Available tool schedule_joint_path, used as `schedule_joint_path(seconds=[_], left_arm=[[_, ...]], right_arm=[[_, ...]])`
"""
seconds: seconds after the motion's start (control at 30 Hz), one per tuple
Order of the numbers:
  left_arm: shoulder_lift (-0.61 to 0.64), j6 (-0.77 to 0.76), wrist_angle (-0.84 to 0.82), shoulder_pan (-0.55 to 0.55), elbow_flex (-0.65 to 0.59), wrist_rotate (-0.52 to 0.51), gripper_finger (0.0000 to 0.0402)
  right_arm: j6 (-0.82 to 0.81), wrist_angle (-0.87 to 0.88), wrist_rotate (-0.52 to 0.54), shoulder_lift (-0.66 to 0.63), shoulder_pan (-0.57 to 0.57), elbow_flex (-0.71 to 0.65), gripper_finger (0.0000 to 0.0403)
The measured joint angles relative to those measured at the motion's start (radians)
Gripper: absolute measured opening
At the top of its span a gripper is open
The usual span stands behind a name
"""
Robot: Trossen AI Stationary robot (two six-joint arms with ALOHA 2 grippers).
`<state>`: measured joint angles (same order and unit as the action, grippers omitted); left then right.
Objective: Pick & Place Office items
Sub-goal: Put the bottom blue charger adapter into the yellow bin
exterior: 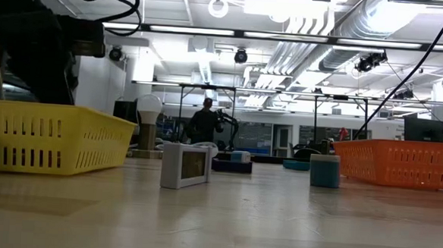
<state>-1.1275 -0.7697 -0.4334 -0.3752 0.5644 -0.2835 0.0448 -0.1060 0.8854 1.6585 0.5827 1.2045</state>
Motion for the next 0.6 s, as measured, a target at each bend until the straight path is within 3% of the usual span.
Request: schedule_joint_path(seconds=[0.3, 0.6], left_arm=[[0.058, 0.131, 0.126, 0.002, 0.002, -0.001, 0.0198], [0.144, 0.183, 0.146, 0.042, 0.003, -0.002, 0.0198]], right_arm=[[-0.151, 0.144, 0.002, 0.0, -0.041, 0.001, 0.0247], [-0.281, 0.32, -0.002, 0.0, -0.082, 0.001, 0.0247]])
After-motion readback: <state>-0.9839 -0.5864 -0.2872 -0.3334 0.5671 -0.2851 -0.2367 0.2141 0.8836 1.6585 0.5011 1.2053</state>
